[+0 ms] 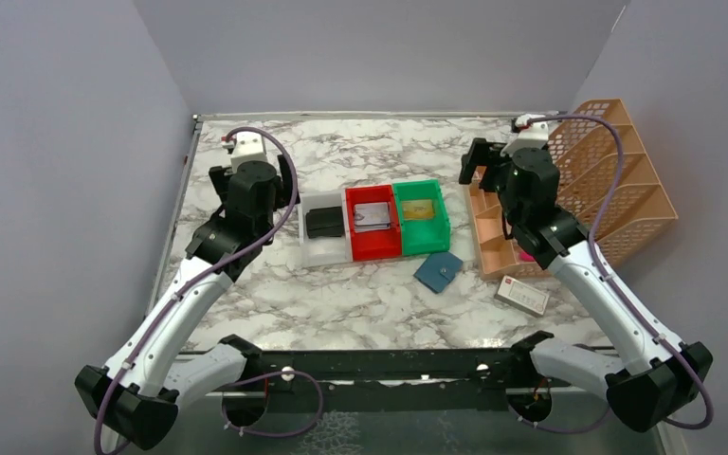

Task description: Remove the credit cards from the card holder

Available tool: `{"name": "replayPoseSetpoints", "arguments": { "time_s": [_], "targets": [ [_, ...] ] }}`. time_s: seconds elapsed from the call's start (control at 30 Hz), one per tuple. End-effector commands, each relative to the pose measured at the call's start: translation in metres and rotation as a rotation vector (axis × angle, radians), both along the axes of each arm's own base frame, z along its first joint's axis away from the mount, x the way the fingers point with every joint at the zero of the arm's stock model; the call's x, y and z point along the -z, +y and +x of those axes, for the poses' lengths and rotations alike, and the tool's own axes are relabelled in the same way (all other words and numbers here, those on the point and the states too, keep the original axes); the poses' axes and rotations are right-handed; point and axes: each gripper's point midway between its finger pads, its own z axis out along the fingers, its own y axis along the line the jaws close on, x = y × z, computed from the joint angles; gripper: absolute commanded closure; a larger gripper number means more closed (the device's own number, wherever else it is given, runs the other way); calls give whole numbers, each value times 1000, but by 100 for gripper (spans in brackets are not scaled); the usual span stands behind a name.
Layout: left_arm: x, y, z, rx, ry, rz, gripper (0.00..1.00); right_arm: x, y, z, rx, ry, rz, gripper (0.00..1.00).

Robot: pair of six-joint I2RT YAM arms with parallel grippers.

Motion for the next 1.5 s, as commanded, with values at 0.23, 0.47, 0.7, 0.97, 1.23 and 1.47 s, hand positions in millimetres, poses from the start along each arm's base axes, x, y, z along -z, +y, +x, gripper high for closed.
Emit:
{"name": "replayPoseSetpoints", "arguments": {
  "time_s": [0.23, 0.47, 0.7, 0.97, 1.23, 1.47],
  "targets": [
    [44, 15, -33, 51, -16, -85, 1, 88, 29, -30, -318, 157, 181, 2],
    [63, 10, -59, 145, -30, -162, 1, 137, 56, -61, -535, 305, 272, 1],
    [76, 6, -75, 189, -49, -220, 1, 176, 92, -81, -610, 479, 216, 1],
    [83, 7, -80, 193, -53, -238, 1, 202, 137, -95, -673, 595, 87, 1],
    [83, 9, -82, 184, -68, -251, 1, 218, 173, -103, -721, 654, -12, 1],
    [83, 5, -82, 196, -70, -288, 1, 232, 193, -101, -687, 714, -15, 1]
  ]
}}
